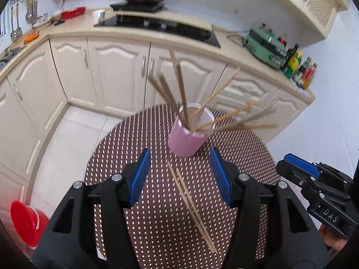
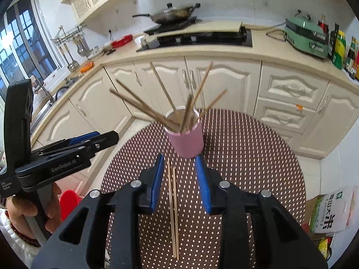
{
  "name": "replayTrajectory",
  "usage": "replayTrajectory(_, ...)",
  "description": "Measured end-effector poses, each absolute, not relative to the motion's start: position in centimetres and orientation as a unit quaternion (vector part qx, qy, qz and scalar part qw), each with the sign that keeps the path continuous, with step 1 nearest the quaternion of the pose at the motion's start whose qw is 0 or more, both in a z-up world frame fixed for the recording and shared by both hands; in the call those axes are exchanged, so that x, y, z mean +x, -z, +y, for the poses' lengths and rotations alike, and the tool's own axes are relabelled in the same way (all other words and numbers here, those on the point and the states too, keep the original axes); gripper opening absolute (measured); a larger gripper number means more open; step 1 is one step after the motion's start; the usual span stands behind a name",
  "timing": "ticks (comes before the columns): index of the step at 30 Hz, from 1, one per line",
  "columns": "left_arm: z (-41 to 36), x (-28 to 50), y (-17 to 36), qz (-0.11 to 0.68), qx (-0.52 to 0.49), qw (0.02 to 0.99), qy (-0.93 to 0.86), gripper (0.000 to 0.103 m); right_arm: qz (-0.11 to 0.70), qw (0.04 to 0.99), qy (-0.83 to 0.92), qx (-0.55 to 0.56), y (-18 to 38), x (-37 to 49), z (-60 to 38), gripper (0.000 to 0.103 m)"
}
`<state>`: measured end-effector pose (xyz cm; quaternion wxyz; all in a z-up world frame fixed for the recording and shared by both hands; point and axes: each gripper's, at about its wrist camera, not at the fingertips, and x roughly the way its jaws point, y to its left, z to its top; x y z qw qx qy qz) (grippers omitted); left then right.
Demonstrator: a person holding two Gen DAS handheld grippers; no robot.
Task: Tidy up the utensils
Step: 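Return the left gripper to the remaining sticks and grasp one while the right gripper grasps another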
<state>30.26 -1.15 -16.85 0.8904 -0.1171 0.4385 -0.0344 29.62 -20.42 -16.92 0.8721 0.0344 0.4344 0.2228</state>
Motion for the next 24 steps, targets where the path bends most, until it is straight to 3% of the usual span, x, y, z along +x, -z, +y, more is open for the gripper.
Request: replayTrajectory(24, -5.3, 36.9, 34.2, 0.636, -0.075, 0.767, 0.038, 0.054, 0.56, 0.807, -0.179, 0.058, 28.7, 32.0, -20.3, 0.028)
